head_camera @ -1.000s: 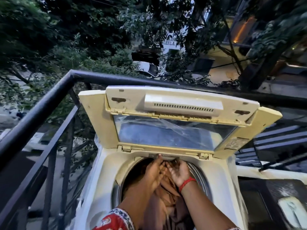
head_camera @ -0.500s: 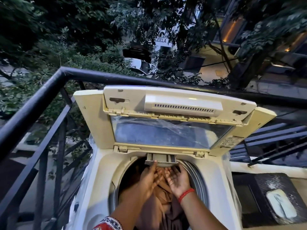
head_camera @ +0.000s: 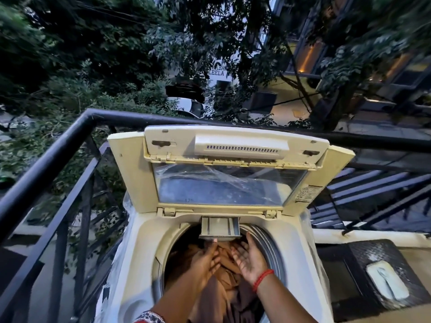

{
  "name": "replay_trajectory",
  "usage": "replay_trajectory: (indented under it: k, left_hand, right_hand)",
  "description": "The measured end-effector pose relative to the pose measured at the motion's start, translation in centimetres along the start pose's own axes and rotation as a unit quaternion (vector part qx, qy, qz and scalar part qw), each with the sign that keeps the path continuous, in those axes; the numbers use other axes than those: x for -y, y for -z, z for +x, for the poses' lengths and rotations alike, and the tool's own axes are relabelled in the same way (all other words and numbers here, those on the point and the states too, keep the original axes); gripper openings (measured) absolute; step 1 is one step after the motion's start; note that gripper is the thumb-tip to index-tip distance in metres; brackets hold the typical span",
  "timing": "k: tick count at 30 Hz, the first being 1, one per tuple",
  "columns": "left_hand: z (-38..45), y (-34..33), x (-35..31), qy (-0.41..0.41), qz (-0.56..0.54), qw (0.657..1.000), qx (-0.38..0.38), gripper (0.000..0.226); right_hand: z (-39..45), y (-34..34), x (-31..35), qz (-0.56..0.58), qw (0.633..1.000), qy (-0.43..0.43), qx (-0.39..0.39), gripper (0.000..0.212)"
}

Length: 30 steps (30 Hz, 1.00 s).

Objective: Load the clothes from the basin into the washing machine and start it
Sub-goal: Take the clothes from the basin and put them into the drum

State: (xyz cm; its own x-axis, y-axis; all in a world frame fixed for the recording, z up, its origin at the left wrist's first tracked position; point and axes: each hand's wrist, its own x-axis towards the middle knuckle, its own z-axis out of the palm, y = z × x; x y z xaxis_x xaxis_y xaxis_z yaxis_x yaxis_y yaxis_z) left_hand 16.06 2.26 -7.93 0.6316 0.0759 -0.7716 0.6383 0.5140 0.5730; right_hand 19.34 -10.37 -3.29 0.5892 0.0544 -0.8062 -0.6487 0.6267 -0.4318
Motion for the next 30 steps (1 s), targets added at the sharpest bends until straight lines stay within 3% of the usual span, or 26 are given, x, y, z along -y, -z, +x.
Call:
replay_trajectory:
  k: [3,6,10,12,16,20,25,30]
  left_hand:
    - [-0.5,-1.2,1.2,-0.047,0.046,0.998,-0.013,0.035]
    - [-0.6,-3.9,2.4,-0.130,0.160,0.978,-0.005,0.056]
    - [-4.6,-10.8,2.8,-0.182,0.193,0.959,0.100,0.033]
    - [-5.8,-14.4,3.3,-0.182,0.216,0.947,0.153,0.042]
    - [-8.0,-20.8,4.7,-0.178,0.260,0.925,0.213,0.017]
    - [-9.2,-27.0,7.5,-0.167,0.317,0.897,0.259,0.013]
    - [-8.1,-34.6,12.3,-0.145,0.404,0.865,0.261,0.022]
    - [-2.0,-41.6,17.9,-0.112,0.470,0.849,0.213,0.033]
  right_hand:
    - [-1.6,1.8,0.8,-0.001,1.000,0.027,-0.002,0.038]
    - [-3.7,4.4,2.4,-0.009,0.997,0.072,0.010,0.033]
    - [-6.8,8.3,5.8,-0.002,0.989,0.145,0.008,0.027]
    - [-7.9,10.9,7.6,0.033,0.985,0.171,-0.008,0.027]
    - [-9.8,16.3,10.4,0.086,0.975,0.202,-0.036,0.023]
    - [-10.9,22.5,13.1,0.142,0.961,0.225,-0.082,0.022]
    - [-10.5,30.9,16.4,0.184,0.951,0.217,-0.120,0.019]
    - [-7.4,40.4,20.0,0.188,0.947,0.199,-0.167,0.015]
